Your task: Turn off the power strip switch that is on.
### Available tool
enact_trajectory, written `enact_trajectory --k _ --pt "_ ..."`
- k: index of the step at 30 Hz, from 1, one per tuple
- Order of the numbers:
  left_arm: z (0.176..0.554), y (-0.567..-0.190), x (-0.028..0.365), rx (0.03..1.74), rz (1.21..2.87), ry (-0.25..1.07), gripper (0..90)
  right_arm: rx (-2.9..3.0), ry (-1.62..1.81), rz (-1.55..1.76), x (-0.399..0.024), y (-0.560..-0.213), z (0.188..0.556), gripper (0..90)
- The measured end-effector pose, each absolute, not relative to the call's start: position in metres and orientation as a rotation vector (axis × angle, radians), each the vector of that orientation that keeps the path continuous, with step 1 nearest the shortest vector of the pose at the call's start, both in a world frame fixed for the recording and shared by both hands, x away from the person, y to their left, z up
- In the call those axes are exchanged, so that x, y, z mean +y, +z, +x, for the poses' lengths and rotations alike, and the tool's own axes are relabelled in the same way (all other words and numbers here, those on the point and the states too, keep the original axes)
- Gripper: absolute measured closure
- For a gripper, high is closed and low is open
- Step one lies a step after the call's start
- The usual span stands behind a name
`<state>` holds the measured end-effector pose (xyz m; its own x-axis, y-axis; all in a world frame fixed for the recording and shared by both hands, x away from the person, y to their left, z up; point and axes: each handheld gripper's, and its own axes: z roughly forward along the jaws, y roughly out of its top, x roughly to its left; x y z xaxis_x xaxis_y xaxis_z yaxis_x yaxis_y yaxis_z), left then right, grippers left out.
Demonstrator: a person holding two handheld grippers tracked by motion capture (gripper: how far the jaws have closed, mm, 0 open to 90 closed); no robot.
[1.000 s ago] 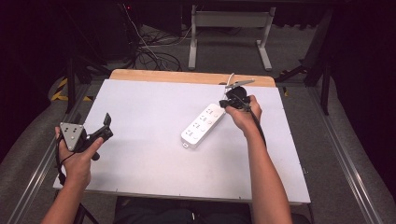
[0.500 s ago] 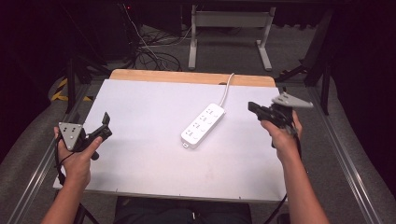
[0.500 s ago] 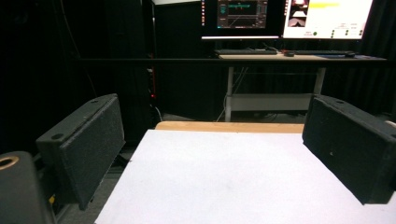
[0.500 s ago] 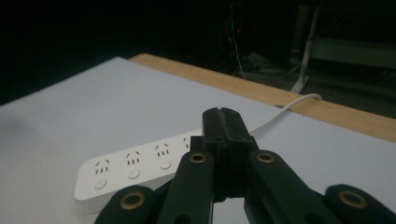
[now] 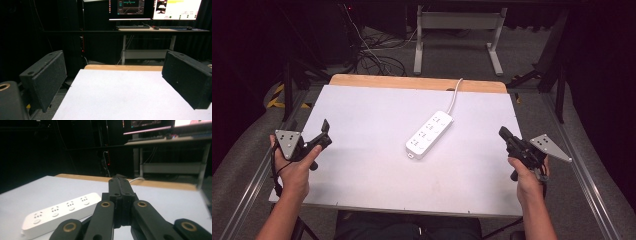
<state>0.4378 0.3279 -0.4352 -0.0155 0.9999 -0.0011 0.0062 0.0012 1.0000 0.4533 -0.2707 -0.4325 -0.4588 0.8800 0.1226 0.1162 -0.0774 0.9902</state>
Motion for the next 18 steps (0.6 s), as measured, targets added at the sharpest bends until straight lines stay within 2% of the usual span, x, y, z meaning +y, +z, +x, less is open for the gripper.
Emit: enact_trajectory --k 12,16,18 --pt "0.4358 -0.4354 0.3292 1.234 1.203 1.224 5.8 1.573 1.626 1.049 -0.2662 -0.4309 0.4547 80.8" --pt "0.4355 -0.4353 0.3295 1.234 1.200 1.223 5.8 1.560 1.609 1.014 -0.2643 -0.4323 0.4557 62.3" --pt "0.4360 -0.4353 0.3292 1.232 1.204 1.225 5.8 1.551 1.621 1.006 -0.2623 -0.4319 0.4567 42.0"
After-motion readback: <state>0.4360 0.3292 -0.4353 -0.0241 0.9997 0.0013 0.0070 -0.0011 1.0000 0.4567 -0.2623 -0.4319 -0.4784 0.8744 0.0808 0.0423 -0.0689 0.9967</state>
